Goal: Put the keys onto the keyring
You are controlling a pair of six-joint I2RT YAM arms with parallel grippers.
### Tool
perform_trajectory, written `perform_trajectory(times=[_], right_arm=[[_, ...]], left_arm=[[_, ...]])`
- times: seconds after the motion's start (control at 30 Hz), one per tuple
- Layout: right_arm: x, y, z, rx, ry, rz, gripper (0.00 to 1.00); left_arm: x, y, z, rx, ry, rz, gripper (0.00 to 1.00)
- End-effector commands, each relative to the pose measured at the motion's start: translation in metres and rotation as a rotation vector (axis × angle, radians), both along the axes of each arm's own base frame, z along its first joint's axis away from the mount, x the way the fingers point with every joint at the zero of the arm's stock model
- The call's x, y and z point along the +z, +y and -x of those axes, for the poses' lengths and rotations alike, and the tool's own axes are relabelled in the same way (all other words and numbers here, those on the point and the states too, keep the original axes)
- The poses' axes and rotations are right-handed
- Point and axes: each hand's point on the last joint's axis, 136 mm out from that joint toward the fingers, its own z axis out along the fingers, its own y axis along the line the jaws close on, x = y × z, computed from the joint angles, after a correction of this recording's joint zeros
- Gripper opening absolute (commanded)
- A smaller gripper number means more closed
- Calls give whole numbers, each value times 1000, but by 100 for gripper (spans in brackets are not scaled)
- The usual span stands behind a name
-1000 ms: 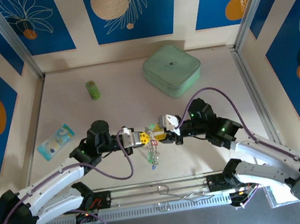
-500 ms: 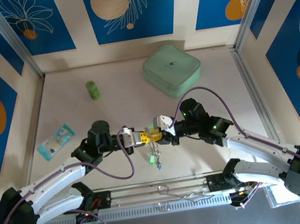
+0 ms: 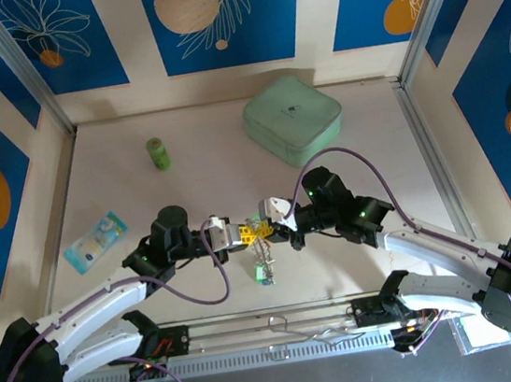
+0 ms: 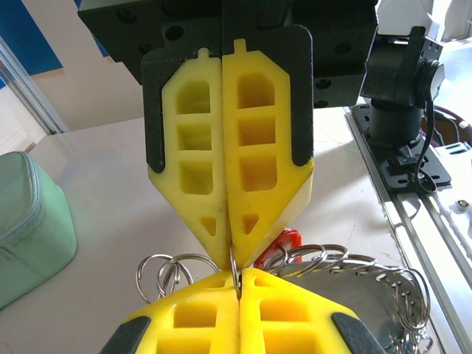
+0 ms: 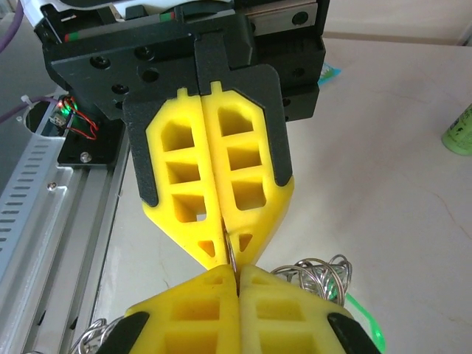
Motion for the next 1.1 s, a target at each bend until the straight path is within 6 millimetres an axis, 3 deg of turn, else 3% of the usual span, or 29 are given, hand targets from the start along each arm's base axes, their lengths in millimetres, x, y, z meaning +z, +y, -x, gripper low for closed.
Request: perform_trajectory(times=[0.0, 0.1, 0.2, 0.47, 0.57, 0.63, 0.67, 0.73, 0.9, 1.07], right_arm=[[6, -2, 0, 2, -24, 41, 0], [9, -4, 1, 10, -42, 79, 0], [10, -4, 3, 22, -55, 124, 0], [7, 5, 8, 62, -92, 220, 0], [13, 11, 11, 78, -94, 204, 0], [21, 13, 9, 67, -89, 159, 0], [26, 11, 7, 51, -81, 121, 4], [33, 4, 3, 16, -46, 39, 28], [22, -12, 1, -41, 18, -17, 36], [16, -17, 3, -63, 18, -26, 36]], left_arm=[[13, 1, -6, 42, -41, 3, 10], [6, 3, -12, 80, -21, -50, 17], [3, 3, -16, 94, -3, -76, 18], [16, -1, -14, 78, -1, -41, 12], [18, -2, -13, 74, -2, -39, 0], [19, -1, -13, 74, -5, -38, 0], [20, -1, -12, 73, -7, -32, 0], [23, 0, -11, 80, -5, 1, 0], [31, 0, -9, 92, 33, 95, 0], [30, -1, -5, 80, 66, 137, 0]])
